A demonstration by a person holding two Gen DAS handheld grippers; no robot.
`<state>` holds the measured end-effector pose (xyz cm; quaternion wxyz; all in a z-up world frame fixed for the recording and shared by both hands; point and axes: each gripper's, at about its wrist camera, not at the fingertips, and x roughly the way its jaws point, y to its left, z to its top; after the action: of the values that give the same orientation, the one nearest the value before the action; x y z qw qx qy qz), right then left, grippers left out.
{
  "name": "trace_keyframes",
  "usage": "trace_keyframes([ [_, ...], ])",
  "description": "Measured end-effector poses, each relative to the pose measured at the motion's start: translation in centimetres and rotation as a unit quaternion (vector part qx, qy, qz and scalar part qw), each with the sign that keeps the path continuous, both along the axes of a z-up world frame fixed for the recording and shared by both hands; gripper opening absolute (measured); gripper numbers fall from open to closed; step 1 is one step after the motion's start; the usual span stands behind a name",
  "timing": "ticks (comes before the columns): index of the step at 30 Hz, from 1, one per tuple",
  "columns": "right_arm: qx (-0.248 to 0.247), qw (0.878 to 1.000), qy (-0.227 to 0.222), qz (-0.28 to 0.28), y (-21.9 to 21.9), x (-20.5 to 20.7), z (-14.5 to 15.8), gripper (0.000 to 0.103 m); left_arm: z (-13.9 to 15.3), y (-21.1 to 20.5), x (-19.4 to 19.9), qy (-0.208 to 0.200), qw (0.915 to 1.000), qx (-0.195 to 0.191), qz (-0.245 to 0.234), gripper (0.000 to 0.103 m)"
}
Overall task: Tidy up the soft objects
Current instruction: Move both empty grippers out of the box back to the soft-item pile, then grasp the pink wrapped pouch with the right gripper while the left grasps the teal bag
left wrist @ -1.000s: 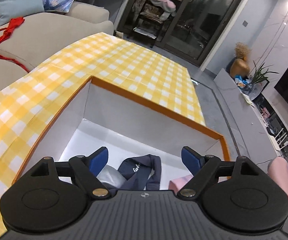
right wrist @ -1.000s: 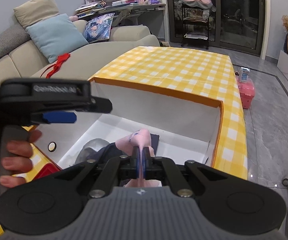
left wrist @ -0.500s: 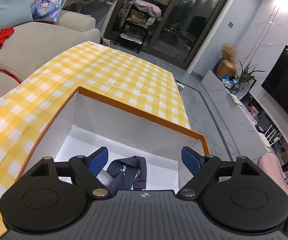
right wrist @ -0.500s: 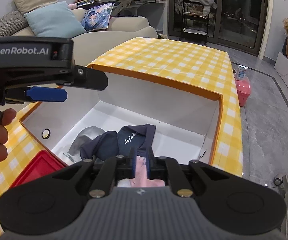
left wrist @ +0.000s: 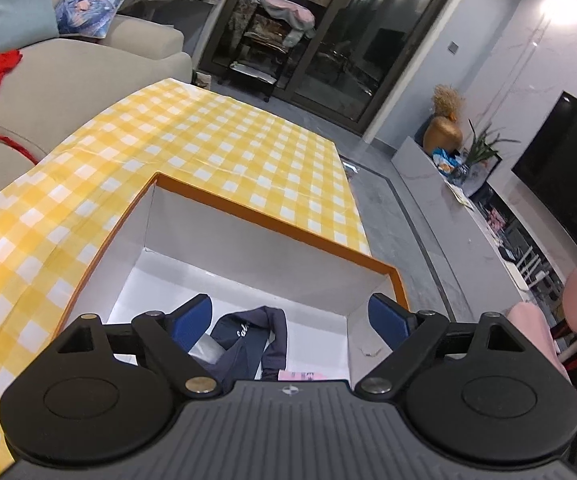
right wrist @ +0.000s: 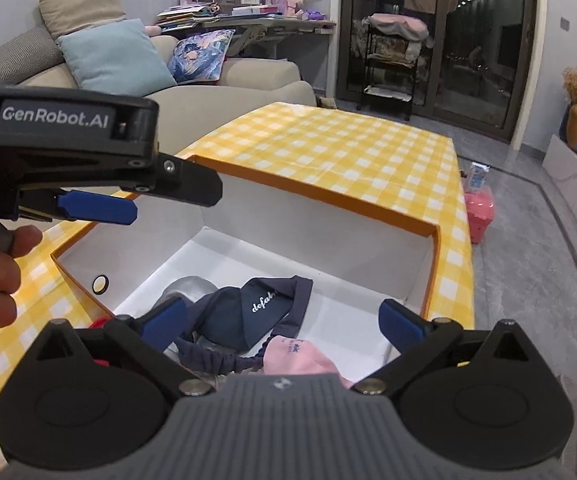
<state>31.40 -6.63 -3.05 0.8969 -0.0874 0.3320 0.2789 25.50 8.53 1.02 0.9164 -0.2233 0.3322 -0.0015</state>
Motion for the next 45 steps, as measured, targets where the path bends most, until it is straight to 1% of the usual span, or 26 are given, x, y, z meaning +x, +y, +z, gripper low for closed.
trace_keyframes([
  [3,-0.006,1.000,-0.007,-0.007,0.0,-0.9,0.2,0.100,0.5,0.0,-0.7,0.000,1.0000,0.004,-0.003,0.103],
  [6,-0.002,1.000,-0.009,-0.015,-0.2,-2.0,0.6,0.100,1.3,-0.3,-1.6,-0.005,0.9999,0.008,-0.010,0.103],
  [10,0.008,1.000,-0.010,-0.018,-0.5,-4.0,1.5,0.100,2.7,-0.9,-3.1,-0.015,0.9992,0.029,-0.023,0.103],
  [13,0.014,1.000,-0.010,-0.021,-0.7,-5.9,2.0,0.100,3.8,-1.3,-4.6,-0.021,0.9985,0.040,-0.031,0.103],
  [16,0.019,0.999,-0.009,-0.027,-1.2,-8.5,2.4,0.100,4.8,-1.4,-6.4,-0.025,0.9982,0.043,-0.034,0.103],
  [19,0.035,0.998,0.002,-0.044,-2.4,-11.4,2.1,0.100,5.5,-1.1,-8.5,-0.030,0.9979,0.046,-0.033,0.103],
  [23,0.053,0.995,0.043,-0.069,-4.3,-15.1,0.4,0.100,5.7,-0.3,-11.3,-0.024,0.9980,0.048,-0.034,0.103],
  [25,0.056,0.993,0.069,-0.079,-5.2,-16.6,-0.6,0.100,5.3,0.2,-13.0,-0.015,0.9981,0.049,-0.035,0.103],
  [28,0.058,0.990,0.095,-0.087,-6.1,-18.3,-1.3,0.100,4.2,0.8,-15.2,0.000,0.9979,0.047,-0.044,0.103],
  [30,0.057,0.989,0.103,-0.088,-6.3,-19.5,-1.5,0.100,3.5,0.9,-16.3,0.019,0.9968,0.048,-0.061,0.103],
  [32,0.059,0.988,0.106,-0.091,-6.5,-20.4,-1.7,0.100,2.9,0.8,-17.2,0.034,0.9949,0.061,-0.072,0.103],
  [36,0.066,0.986,0.121,-0.091,-7.1,-21.8,-2.2,0.100,1.3,-0.1,-19.9,0.060,0.9866,0.114,-0.101,0.103],
  [38,0.070,0.985,0.133,-0.087,-7.2,-22.1,-2.4,0.100,0.1,-0.5,-21.4,0.071,0.9842,0.121,-0.107,0.103],
  [41,0.071,0.984,0.141,-0.080,-7.0,-22.6,-2.7,0.100,-1.9,-1.1,-22.7,0.081,0.9812,0.122,-0.126,0.103],
  [45,0.051,0.989,0.123,-0.064,-6.3,-23.0,-3.0,0.100,-4.7,-2.7,-23.7,0.069,0.9697,0.147,-0.182,0.103],
])
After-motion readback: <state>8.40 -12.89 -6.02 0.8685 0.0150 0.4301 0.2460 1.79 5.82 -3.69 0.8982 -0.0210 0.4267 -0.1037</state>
